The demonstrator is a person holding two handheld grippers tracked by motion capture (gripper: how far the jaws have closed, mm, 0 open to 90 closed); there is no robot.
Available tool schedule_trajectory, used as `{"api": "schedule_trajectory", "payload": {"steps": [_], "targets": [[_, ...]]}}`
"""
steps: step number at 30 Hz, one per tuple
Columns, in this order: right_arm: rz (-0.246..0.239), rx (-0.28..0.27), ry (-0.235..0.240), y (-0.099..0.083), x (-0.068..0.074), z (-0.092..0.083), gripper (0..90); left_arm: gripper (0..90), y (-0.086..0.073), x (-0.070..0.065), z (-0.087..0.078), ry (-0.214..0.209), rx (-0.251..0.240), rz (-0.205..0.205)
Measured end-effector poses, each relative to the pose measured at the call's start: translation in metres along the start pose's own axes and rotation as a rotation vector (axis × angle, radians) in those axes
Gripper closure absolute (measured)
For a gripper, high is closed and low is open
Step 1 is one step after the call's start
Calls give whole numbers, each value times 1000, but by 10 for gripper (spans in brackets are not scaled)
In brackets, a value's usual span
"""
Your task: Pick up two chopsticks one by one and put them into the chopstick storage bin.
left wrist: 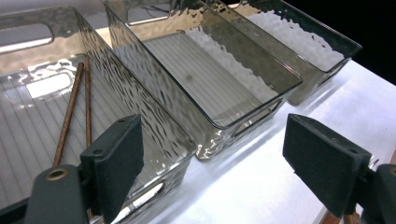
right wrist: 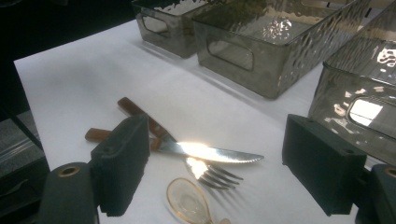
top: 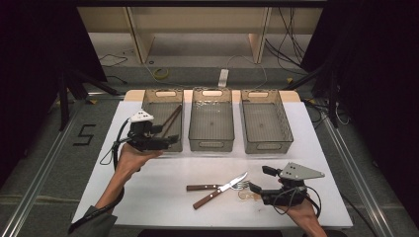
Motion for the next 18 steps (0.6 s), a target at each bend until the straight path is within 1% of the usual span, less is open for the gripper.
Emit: {"api": "schedule_trajectory", "payload": {"steps": [3,6,11,13,15,18], "targets": [[-2,13,-9,-1,-2,2,243,179,-8,-3,-1,-8,10,13],[-11,26,-16,-2,-4,3,242,177,-16,-6,-3,-15,3,20],[-22,49,-12,-4,-5,4,242,177,-27,-18,-2,-24,-9,44],[-20,59,-15,-5,-5,5,242,177,-31,-24,-1,-34,-11,51],[-21,64,-13,-6,-6,5,242,177,-34,-30,-2,-39,-6,66],[-28,80,-12,-7,-6,5,241,172,-37,-36,-3,-56,-17,56]]}}
Point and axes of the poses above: each handheld gripper's, and its own axes: z roughly forward along the jaws, y roughly out of its top, x roughly to its left, the point moved 4 cm from there along z, roughly forward along the jaws, and after that the axes turned 15 degrees about -y, right-handed, at the moved point
